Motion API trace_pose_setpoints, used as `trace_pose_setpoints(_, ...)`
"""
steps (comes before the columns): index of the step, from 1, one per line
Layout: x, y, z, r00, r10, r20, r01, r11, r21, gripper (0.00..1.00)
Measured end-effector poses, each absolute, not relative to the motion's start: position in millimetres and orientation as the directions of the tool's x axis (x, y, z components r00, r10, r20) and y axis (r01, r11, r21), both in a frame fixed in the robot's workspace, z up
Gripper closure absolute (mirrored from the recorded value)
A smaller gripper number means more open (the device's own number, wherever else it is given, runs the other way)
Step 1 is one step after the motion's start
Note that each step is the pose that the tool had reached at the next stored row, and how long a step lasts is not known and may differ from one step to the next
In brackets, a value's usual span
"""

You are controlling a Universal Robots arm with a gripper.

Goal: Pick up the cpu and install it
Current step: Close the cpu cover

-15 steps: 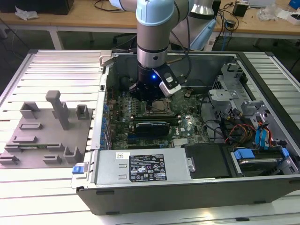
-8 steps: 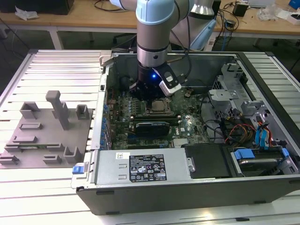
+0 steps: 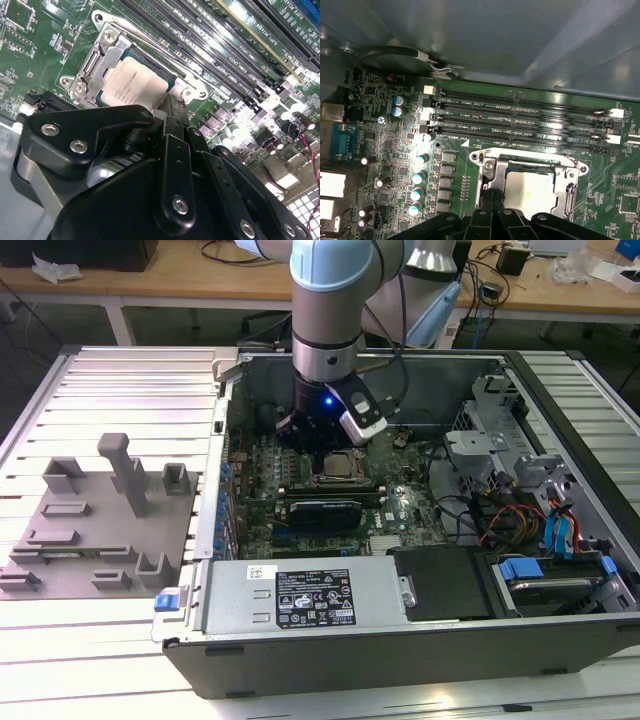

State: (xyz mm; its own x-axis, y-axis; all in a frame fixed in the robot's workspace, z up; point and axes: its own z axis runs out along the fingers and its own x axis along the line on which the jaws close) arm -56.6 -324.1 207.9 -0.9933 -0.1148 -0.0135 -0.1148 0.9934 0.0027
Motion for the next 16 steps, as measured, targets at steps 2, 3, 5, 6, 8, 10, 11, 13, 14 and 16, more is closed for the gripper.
trace_pose_setpoints(2, -56.6, -326.0, 207.8, -0.993, -0.115, -0.014, -0.115, 0.993, 0.003, 0.89)
trace_pose_setpoints(3, -56.6, -327.7, 207.8, -0.993, -0.115, -0.014, -0.115, 0.993, 0.003, 0.89)
trace_pose_setpoints(5, -56.6, -330.1, 207.7, -0.993, -0.115, -0.014, -0.115, 0.993, 0.003, 0.89)
trace_pose_setpoints(6, -56.6, -330.8, 207.6, -0.993, -0.115, -0.014, -0.115, 0.993, 0.003, 0.89)
trace_pose_setpoints(8, -56.6, -331.6, 206.5, -0.993, -0.115, -0.014, -0.115, 0.993, 0.003, 0.89)
trace_pose_setpoints(10, -56.6, -331.9, 205.8, -0.993, -0.115, -0.014, -0.115, 0.993, 0.003, 0.89)
trace_pose_setpoints(11, -56.6, -331.9, 205.8, -0.993, -0.115, -0.013, -0.115, 0.993, 0.003, 0.89)
trace_pose_setpoints(13, -56.6, -331.9, 205.7, -0.993, -0.115, -0.014, -0.115, 0.993, 0.003, 0.89)
trace_pose_setpoints(14, -56.6, -331.9, 204.9, -0.993, -0.115, -0.014, -0.115, 0.993, 0.003, 0.89)
trace_pose_setpoints(16, -56.6, -331.9, 204.5, -0.993, -0.115, -0.014, -0.115, 0.993, 0.003, 0.89)
